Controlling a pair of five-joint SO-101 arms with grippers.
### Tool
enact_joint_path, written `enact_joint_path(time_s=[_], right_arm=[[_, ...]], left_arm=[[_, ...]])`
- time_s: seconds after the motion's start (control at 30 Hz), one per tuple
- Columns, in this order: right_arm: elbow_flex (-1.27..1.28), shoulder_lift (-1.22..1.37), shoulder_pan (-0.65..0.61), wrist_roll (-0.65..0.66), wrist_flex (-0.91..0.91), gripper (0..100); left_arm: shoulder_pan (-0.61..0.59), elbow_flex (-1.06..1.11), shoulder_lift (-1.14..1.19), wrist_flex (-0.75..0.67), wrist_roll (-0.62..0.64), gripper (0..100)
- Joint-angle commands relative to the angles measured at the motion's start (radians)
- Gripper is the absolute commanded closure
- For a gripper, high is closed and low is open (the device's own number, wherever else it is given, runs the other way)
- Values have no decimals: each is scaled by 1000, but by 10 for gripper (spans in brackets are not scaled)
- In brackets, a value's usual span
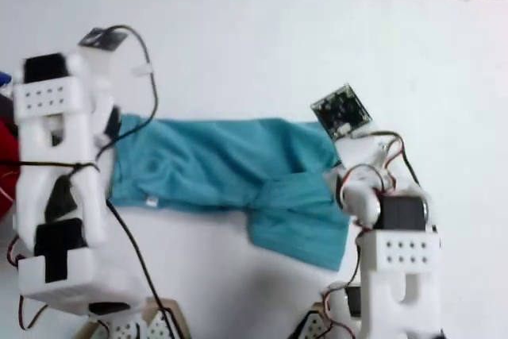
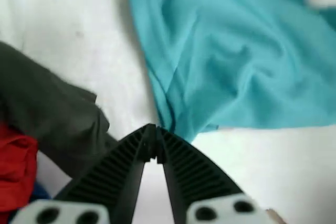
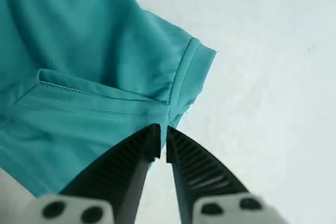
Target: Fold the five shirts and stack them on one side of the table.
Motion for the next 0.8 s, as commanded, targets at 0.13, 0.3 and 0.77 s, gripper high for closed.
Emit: enact_joint_path(time_s=[0.13, 0.3, 0.77], right_arm=[[-46, 275, -19, -11, -237, 977], [-91, 518, -82, -12, -298, 978], [-121, 716, -117, -3, -275, 978]], left_arm=[[121, 165, 81, -189, 28, 974], [118, 275, 209, -261, 18, 974], [-91, 372, 133, -210, -164, 974]])
